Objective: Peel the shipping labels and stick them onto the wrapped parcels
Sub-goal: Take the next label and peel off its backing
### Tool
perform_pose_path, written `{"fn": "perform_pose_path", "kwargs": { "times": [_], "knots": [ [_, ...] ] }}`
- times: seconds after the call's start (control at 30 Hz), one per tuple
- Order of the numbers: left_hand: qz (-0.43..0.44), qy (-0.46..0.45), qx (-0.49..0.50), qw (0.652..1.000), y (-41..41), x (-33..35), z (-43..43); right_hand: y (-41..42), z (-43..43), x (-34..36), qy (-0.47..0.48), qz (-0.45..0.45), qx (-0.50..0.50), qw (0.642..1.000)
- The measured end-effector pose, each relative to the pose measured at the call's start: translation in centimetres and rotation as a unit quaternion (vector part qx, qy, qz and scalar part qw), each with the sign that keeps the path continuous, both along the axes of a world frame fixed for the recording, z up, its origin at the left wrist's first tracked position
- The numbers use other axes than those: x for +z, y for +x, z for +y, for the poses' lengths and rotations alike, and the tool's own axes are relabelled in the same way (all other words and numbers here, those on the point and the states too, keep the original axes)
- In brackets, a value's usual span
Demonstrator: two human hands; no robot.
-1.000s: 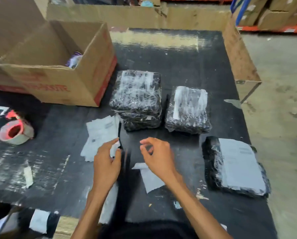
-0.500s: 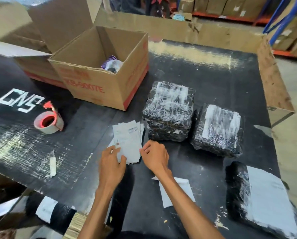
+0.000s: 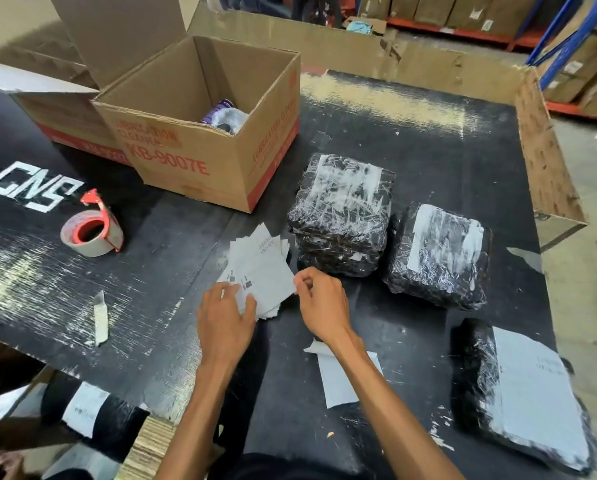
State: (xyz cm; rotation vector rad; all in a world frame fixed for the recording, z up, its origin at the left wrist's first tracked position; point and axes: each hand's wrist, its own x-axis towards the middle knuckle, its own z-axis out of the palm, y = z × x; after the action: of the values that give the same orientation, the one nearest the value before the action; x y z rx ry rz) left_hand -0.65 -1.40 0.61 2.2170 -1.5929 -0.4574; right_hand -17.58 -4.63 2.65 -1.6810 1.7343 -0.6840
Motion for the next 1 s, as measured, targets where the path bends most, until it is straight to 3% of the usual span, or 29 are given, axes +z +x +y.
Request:
{"fn": "perform_pose_path", "kwargs": {
  "times": [0.13, 0.23, 0.33, 0.47, 0.67, 0.77, 0.9, 1.0],
  "knots": [
    [-0.006, 0.0, 0.002, 1.0, -0.1, -0.1, -0.2, 0.4, -0.4, -0.2, -0.002, 0.043, 0.004, 0.999],
    [-0.012, 0.0, 0.003, 1.0, -0.2, -0.1, -0.1, 0.8, -0.5, -0.5, -0.065, 0.118, -0.024, 0.991],
    [-0.024, 0.003, 0.003, 1.0, -0.1, -0.3, -0.1, 0.8, -0.6, -0.6, -0.11, 0.128, -0.034, 0.985],
    [-0.024, 0.008, 0.004, 1.0, -0.3, -0.5, -0.1, 0.2, -0.4, -0.7, -0.127, 0.106, -0.026, 0.986],
    [0.009, -0.013, 0.009, 1.0, -0.2, -0.8, 0.0, 0.6, -0.5, -1.3, -0.006, 0.034, 0.034, 0.999],
    [-0.003, -0.012, 0.004, 1.0, -0.2, -1.0, 0.2, 0.5, -0.2, -1.7, -0.017, 0.056, 0.023, 0.998],
    [-0.061, 0.0, -0.02, 0.998, -0.5, -1.4, 0.4, -0.1, -0.2, -1.8, -0.006, 0.0, 0.006, 1.0],
    [-0.076, -0.007, -0.024, 0.997, -0.5, -1.6, 0.5, -0.4, 0.3, -1.8, -0.05, -0.005, -0.023, 0.998]
  ]
}}
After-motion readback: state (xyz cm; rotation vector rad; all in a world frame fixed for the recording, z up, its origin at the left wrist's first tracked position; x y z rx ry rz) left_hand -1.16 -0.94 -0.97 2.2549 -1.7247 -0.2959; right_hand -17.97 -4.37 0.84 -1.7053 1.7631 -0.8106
